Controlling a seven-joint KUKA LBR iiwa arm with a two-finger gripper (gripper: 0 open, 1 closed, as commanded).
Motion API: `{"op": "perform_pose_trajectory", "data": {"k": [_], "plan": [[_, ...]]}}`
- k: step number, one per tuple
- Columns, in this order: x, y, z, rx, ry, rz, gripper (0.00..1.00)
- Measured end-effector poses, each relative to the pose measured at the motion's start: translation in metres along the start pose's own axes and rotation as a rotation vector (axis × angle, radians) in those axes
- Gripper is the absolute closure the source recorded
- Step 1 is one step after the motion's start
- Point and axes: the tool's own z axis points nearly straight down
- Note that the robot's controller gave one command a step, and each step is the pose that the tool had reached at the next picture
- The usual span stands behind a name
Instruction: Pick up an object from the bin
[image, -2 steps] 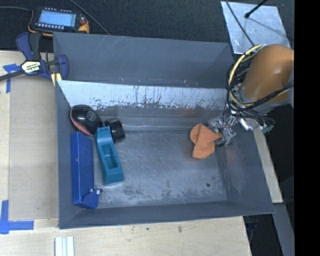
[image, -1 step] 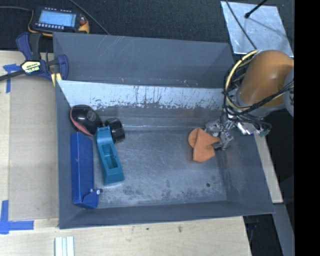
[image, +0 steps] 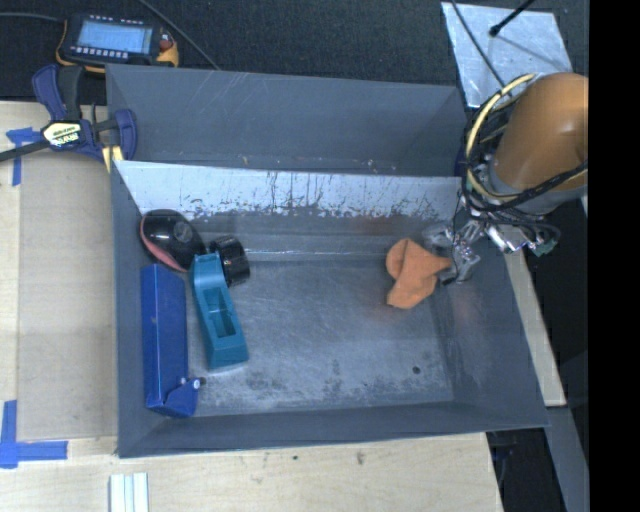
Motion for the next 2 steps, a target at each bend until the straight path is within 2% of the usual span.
{"op": "perform_pose_trajectory", "data": {"k": [1, 2], "plan": [[0.004, 0.002, 0.034, -0.006, 0.006, 0.003, 1.0], [-0.002, -0.002, -0.042, 0.002, -0.002, 0.004, 1.0]]}}
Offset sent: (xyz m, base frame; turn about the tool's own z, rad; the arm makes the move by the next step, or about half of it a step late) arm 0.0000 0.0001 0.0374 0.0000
